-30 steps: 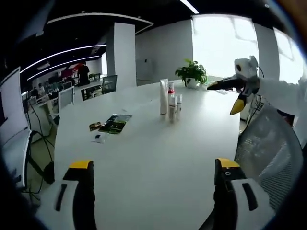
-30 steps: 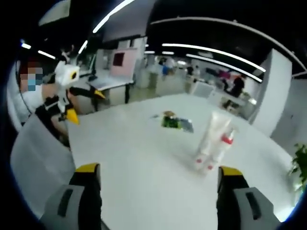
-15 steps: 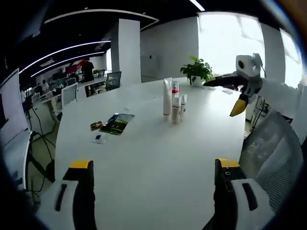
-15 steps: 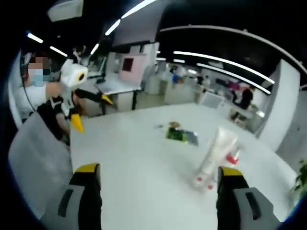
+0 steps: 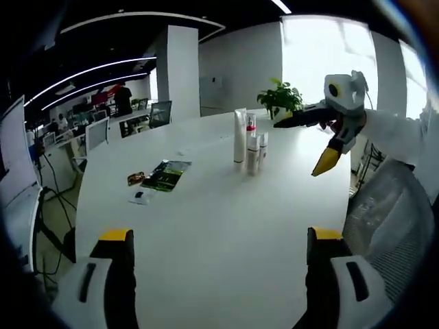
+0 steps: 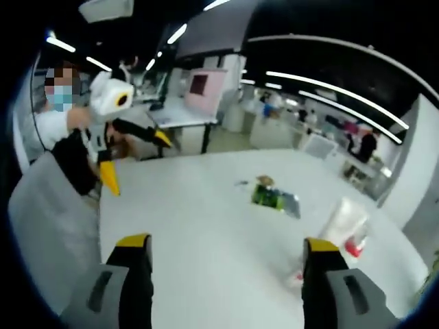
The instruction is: Arrange the skincare products in the storage area until every visible bottle or jar stands upright without overlapping.
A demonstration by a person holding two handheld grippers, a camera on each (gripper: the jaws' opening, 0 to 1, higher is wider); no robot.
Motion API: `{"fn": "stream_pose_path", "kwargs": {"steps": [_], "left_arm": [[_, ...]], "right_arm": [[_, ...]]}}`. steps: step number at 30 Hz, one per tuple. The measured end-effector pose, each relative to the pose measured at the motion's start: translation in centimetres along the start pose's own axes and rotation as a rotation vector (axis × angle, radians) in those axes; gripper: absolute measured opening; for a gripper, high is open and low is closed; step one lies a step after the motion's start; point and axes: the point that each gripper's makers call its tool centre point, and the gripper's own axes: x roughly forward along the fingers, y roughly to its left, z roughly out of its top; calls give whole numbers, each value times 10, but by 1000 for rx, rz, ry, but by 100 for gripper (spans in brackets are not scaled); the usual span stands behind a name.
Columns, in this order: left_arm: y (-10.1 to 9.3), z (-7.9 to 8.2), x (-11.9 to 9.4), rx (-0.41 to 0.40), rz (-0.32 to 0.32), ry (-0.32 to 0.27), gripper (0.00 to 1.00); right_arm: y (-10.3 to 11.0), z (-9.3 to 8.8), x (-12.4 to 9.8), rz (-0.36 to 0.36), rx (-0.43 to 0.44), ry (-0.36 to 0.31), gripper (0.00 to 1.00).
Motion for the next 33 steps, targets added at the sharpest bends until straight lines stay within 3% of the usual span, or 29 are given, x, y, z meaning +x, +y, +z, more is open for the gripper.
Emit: {"fn": "stream_pose_path", "kwargs": {"steps": [9,13,17,24,33], "left_arm": [[10,-5,-3,43,26,18,99],[14,-10,-2,22,21,25,99],[9,-10,-1,34,12,31,99],[20,-11,2,16,-1,11,99],[20,-12,7,-8,-17,-3,99]], "right_arm": [[-6,14,31,17,-48,4,79],[-9,17,44,27,-79,13,77],[-12,14,55,41,-85,25,74],[-17,7,72,60,-123,55,67],[-21,8,94,77,-177,74,61]]}}
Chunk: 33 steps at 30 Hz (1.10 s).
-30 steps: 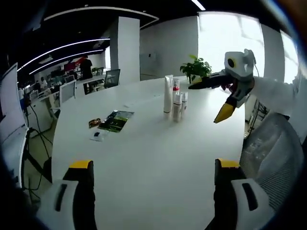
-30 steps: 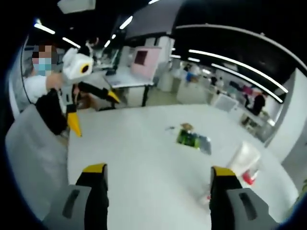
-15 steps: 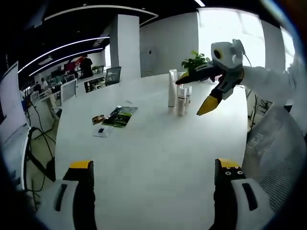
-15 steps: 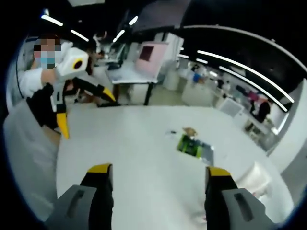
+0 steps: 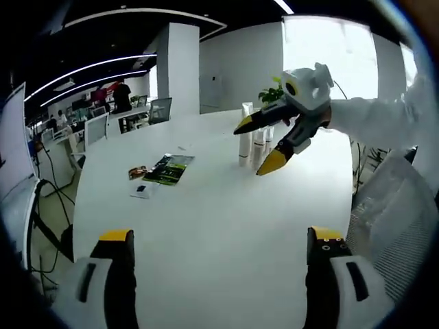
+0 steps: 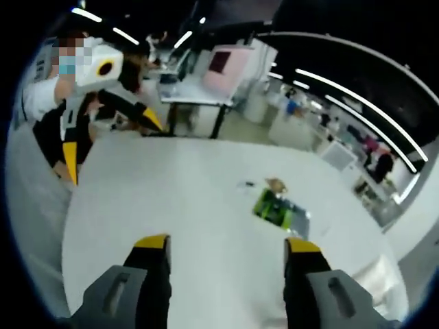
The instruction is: Arrange the skincare products in the storage area until every visible bottle or jar stands upright without overlapping.
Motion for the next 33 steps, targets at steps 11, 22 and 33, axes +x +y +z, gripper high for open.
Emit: {"fn": "stream_pose_path", "kwargs": {"steps": [11,22,33], "left_arm": [[2,3,-4,-36,-7,-35,99],[5,-4,-3,-51,9,-30,99],[-1,-4,2,-67,-11,-32,99]], "right_arm": [[-12,-1,30,30,-67,14,55],[-23,-3,54,33,-51,15,48],[-26,-8,76,47,-94,31,41]]}}
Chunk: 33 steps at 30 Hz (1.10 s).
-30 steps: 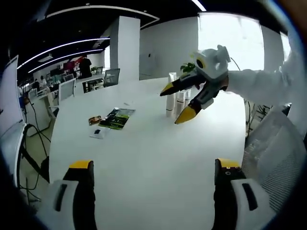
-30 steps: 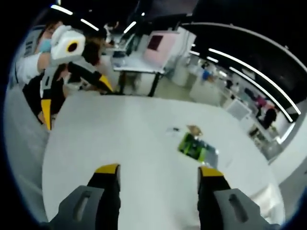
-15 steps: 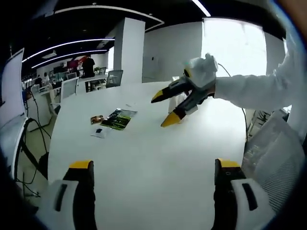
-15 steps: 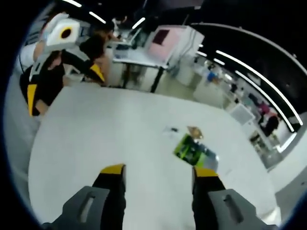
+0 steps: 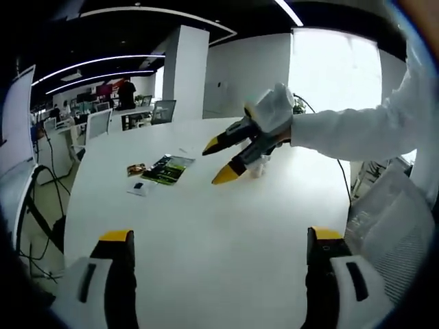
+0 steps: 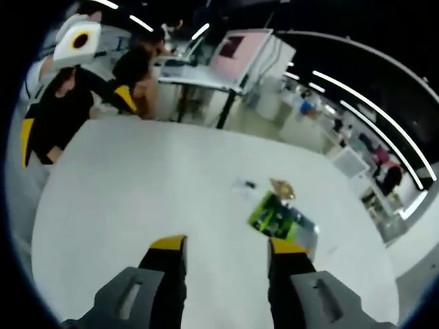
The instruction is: Arrange the skincare products in the storage area until every visible bottle or jar stands upright without overlapping.
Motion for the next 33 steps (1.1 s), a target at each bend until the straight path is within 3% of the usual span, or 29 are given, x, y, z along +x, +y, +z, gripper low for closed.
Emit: {"fn": "stream_pose_path", "kwargs": {"steps": [12,22,33], "left_arm": [[-1,-1,4,-4,-12,2,99],[-3,-6,6,-12,-21,2,99],[6,-11,3,-52,-2,-25,98]], "right_arm": [[-13,-5,19,5,-39,27,37],[-27,3,42,10,-97,44,33],[-25,2,67,51,-140,64,27]]}}
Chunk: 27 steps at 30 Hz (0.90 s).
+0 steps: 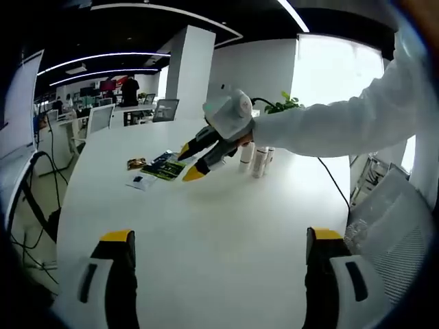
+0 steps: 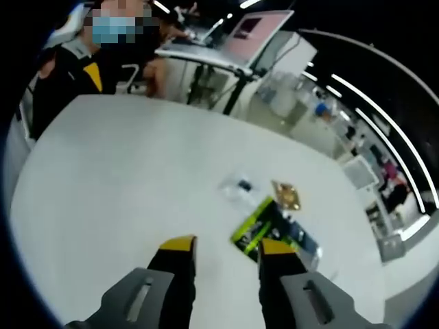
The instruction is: Arrange the skincare products in the storage area until every visible bottle or jar stands upright without overlapping.
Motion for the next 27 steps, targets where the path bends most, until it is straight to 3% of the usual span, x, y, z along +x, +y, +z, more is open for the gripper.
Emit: {"fn": "stream_pose_path", "kwargs": {"steps": [14,27], "left_arm": [[5,-6,-2,-22,0,2,97],[7,-7,-1,-37,3,-7,96]], "right_arm": [[-8,-13,24,15,-7,43,26],[-10,-16,36,-1,-89,66,19]]}}
